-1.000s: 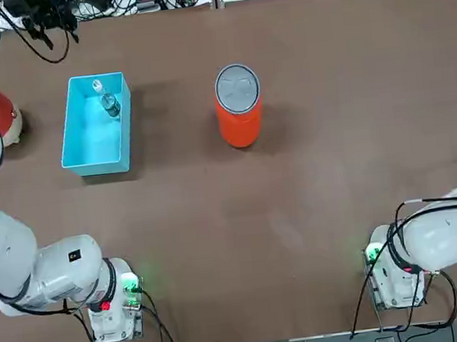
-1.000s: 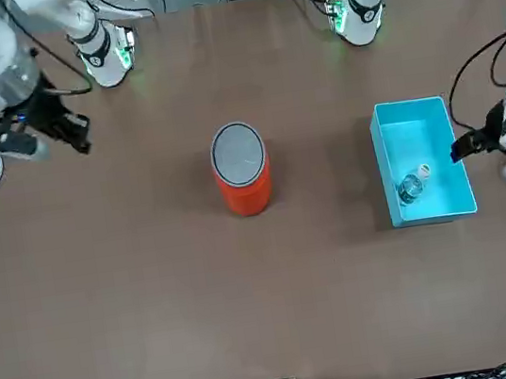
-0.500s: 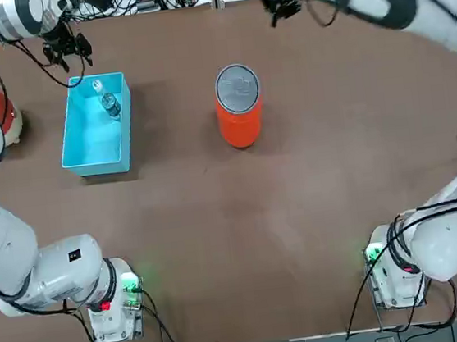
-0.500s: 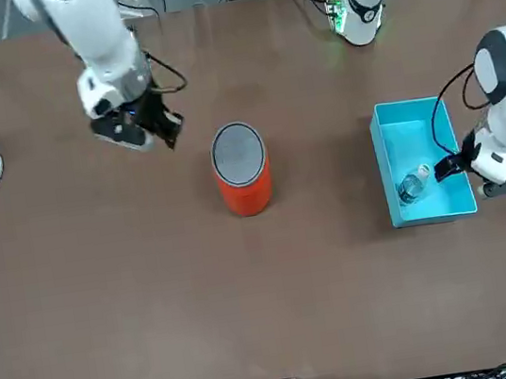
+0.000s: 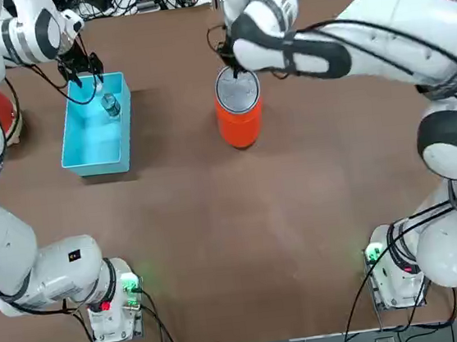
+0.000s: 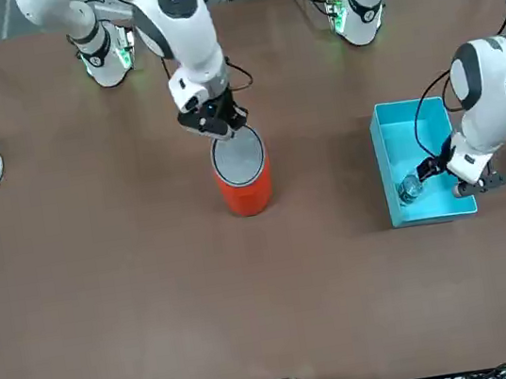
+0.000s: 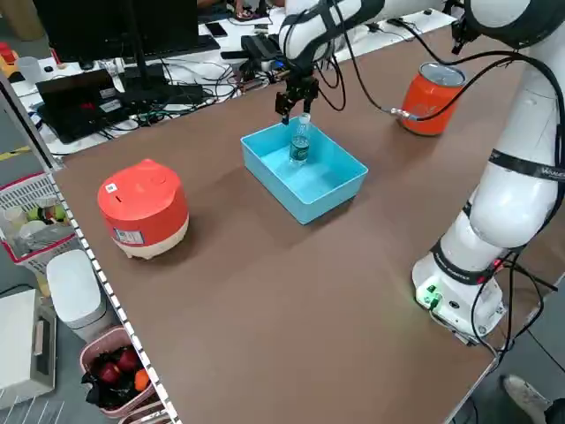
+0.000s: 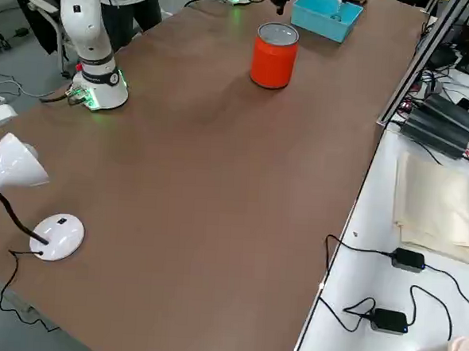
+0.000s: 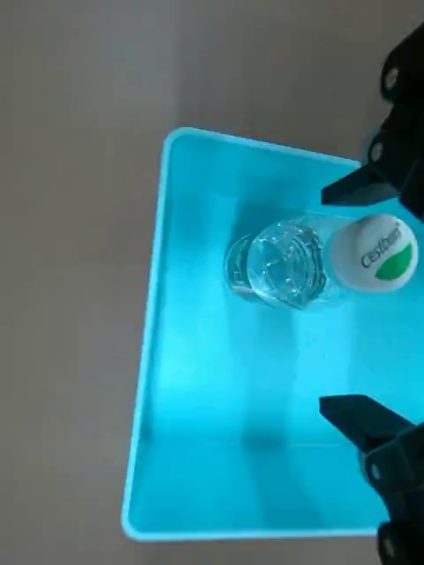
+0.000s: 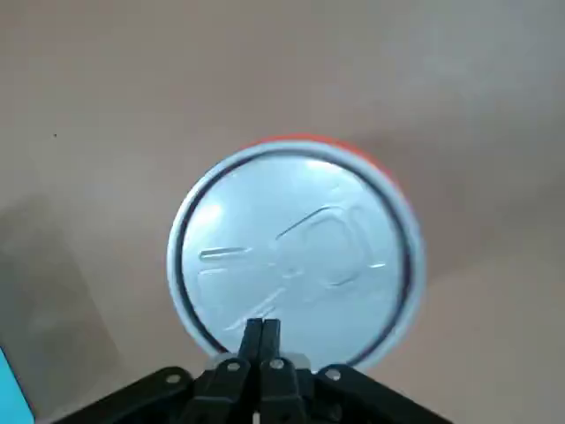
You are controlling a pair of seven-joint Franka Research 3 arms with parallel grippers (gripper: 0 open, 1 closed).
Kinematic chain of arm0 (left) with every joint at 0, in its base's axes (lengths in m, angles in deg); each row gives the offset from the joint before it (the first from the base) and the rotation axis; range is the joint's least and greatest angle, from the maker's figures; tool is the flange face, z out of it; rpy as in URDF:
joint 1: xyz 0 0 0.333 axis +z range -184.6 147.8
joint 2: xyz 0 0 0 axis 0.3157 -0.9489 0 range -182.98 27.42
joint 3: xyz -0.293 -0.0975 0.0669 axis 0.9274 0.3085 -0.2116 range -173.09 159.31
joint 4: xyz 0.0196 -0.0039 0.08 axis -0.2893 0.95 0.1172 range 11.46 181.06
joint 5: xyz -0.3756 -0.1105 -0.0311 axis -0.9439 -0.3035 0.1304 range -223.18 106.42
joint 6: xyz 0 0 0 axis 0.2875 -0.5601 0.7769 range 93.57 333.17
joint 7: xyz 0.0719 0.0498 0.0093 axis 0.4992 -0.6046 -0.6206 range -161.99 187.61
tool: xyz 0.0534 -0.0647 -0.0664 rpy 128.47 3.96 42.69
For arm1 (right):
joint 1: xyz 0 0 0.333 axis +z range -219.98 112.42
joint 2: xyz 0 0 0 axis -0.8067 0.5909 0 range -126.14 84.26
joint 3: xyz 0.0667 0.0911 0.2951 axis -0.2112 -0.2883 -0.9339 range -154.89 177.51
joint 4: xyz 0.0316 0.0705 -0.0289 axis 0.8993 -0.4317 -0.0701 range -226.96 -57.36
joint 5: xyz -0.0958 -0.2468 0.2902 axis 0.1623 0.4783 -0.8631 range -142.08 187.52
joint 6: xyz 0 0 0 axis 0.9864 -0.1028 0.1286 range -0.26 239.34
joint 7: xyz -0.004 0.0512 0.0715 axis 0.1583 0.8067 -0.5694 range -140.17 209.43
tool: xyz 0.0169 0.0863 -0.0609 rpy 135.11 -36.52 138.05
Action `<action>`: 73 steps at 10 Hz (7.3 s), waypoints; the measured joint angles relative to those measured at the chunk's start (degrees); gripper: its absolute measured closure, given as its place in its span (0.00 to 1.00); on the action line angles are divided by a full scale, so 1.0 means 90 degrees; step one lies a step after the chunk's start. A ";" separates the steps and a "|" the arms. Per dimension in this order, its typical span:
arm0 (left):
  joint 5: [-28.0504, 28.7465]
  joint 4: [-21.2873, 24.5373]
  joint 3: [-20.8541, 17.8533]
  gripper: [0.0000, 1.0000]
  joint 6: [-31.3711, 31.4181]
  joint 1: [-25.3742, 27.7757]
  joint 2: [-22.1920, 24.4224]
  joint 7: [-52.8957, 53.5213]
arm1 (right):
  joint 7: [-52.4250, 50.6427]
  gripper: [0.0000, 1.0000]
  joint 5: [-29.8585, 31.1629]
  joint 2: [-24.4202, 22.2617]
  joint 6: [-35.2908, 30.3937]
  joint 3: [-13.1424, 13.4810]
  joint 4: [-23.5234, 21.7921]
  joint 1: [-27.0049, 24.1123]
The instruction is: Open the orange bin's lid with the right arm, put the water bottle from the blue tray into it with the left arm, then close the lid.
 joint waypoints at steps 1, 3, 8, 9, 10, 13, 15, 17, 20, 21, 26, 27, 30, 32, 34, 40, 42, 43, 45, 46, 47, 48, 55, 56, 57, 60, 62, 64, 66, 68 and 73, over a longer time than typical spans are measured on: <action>0.0000 0.0109 0.0025 0.07 0.0126 -0.0002 0.0001 0.0000 | 0.0093 0.97 0.0007 0.0182 0.0204 0.0002 0.0020 0.0058; 0.0000 0.0178 0.0031 0.10 0.0179 0.0000 0.0002 -0.0005 | 0.0126 0.97 0.0007 0.0364 0.0341 0.0048 0.0130 0.0061; 0.0000 0.0254 0.0035 0.37 0.0224 -0.0001 0.0004 -0.0007 | 0.0130 0.97 0.0106 0.0716 0.0644 0.0103 0.0175 0.0061; 0.0000 0.0256 0.0036 0.42 0.0226 -0.0001 0.0004 -0.0007 | 0.0131 0.97 0.0109 0.0735 0.0653 0.0106 0.0189 0.0061; 0.0001 0.0256 0.0036 0.59 0.0229 0.0000 0.0006 -0.0008 | 0.0131 0.97 0.0110 0.0739 0.0653 0.0111 0.0196 0.0061; 0.0001 0.0252 0.0030 0.62 0.0248 0.0026 0.0030 -0.0008 | 0.0280 0.97 0.0307 0.0759 0.0674 0.0103 0.0204 0.0064; 0.0001 0.0222 0.0026 0.62 0.0205 0.0054 0.0207 -0.0014 | 0.0556 0.97 0.0559 0.0775 0.0744 0.0096 0.0205 0.0106; 0.0001 0.0008 0.0027 0.62 -0.0401 0.0061 0.0574 -0.0161 | 0.0601 0.97 0.0620 0.0791 0.0766 0.0099 0.0205 0.0129; 0.0002 -0.0633 0.0029 0.62 -0.1611 0.0060 0.1000 -0.0361 | 0.0693 0.98 0.0678 0.0799 0.0792 0.0096 0.0206 0.0134; 0.0002 -0.0863 0.0030 0.62 -0.1929 0.0059 0.1031 -0.0440 | 0.0704 0.98 0.0686 0.0800 0.0776 0.0096 0.0212 0.0138; -0.0071 -0.1885 0.0633 0.62 -0.3059 0.0012 0.1037 -0.1764 | 0.0658 0.98 0.0690 0.0612 -0.0640 0.0116 0.0878 0.0121; -0.0119 -0.1958 0.0923 0.62 -0.3144 0.0004 0.1035 -0.2218 | 0.0529 0.98 0.0695 0.0426 -0.0958 0.0134 0.0946 0.0082; -0.0543 -0.2541 0.1888 0.62 -0.3459 -0.0047 0.1028 -0.3855 | -0.0236 0.98 0.0692 -0.0263 -0.1899 0.0179 0.0981 -0.0429; -0.0846 -0.3068 0.2458 0.62 -0.3826 -0.0082 0.1017 -0.4874 | -0.1275 0.98 0.0501 -0.0712 -0.2572 0.0205 0.0997 -0.1126; -0.0965 -0.3142 0.3104 0.62 -0.3799 -0.0166 0.0873 -0.5723 | -0.2270 0.98 0.0345 -0.1093 -0.3056 0.0221 0.0995 -0.1873; -0.0658 -0.3188 0.3355 0.62 -0.2140 -0.1869 -0.0203 -0.7864 | -0.5094 0.93 0.0304 -0.1526 -0.3780 0.0238 0.0983 -0.3714; -0.0139 -0.3435 0.3332 0.62 -0.2052 -0.2292 -0.0718 -0.8237 | -0.5415 0.94 0.0295 -0.1544 -0.3787 0.0237 0.0968 -0.3947; 0.0041 -0.3525 0.3326 0.62 -0.2049 -0.2404 -0.0954 -0.8297 | -0.5431 0.94 0.0268 -0.1547 -0.3787 0.0230 0.0965 -0.3950; 0.0260 -0.3574 0.3314 0.62 -0.2048 -0.2419 -0.1256 -0.8302 | -0.5431 0.96 0.0207 -0.1552 -0.3787 0.0190 0.0960 -0.3949; 0.0337 -0.3577 0.3300 0.62 -0.2049 -0.2416 -0.1354 -0.8302 | -0.5431 0.97 0.0193 -0.1552 -0.3786 0.0181 0.0958 -0.3949; 0.0399 -0.3586 0.3293 0.61 -0.2048 -0.2413 -0.1435 -0.8302 | -0.5431 0.97 0.0181 -0.1552 -0.3785 0.0173 0.0958 -0.3949; 0.0409 -0.3608 0.3285 0.56 -0.2046 -0.2410 -0.1475 -0.8302 | -0.5430 0.98 0.0170 -0.1552 -0.3778 0.0159 0.0957 -0.3947; 0.0807 -0.3876 0.3265 0.00 -0.2709 -0.1237 -0.1079 -0.7764 | -0.5294 0.98 -0.0031 -0.1552 -0.3745 0.0076 0.0920 -0.3819; 0.0809 -0.3886 0.3264 0.00 -0.2899 -0.0846 -0.0958 -0.7358 | -0.5000 0.98 -0.0063 -0.1550 -0.3648 0.0065 0.0897 -0.3612; 0.0820 -0.3897 0.3259 0.00 -0.3139 -0.0509 -0.0849 -0.6958 | -0.4486 0.98 -0.0073 -0.1545 -0.3378 0.0051 0.0788 -0.3257; 0.0834 -0.3921 0.3267 0.00 -0.3895 0.0614 -0.0386 -0.5561 | -0.2842 0.98 -0.0054 -0.1457 -0.2274 0.0017 0.0141 -0.2022; 0.0834 -0.3914 0.2970 0.00 -0.4203 0.0908 -0.0061 -0.4300 | -0.2075 0.99 -0.0042 -0.1246 -0.1794 0.0013 -0.0089 -0.1454; 0.0668 -0.3908 0.1862 0.00 -0.4353 0.0415 0.0208 -0.3006 | -0.1510 0.99 -0.0041 -0.0971 -0.1439 0.0014 -0.0104 -0.1074; 0.0088 -0.3901 0.0614 0.00 -0.4376 -0.0255 0.0403 -0.1829 | -0.1077 0.99 -0.0041 -0.0744 -0.1081 0.0016 -0.0110 -0.0803; -0.0129 -0.3830 0.0051 0.00 -0.4421 -0.0503 0.0520 -0.0965 | -0.0807 0.99 -0.0041 -0.0569 -0.0839 0.0017 -0.0117 -0.0639; -0.0147 -0.3602 -0.0516 0.00 -0.4433 -0.0990 0.0635 -0.0337 | -0.0200 0.99 0.0017 -0.0168 -0.0126 0.0024 -0.0128 -0.0369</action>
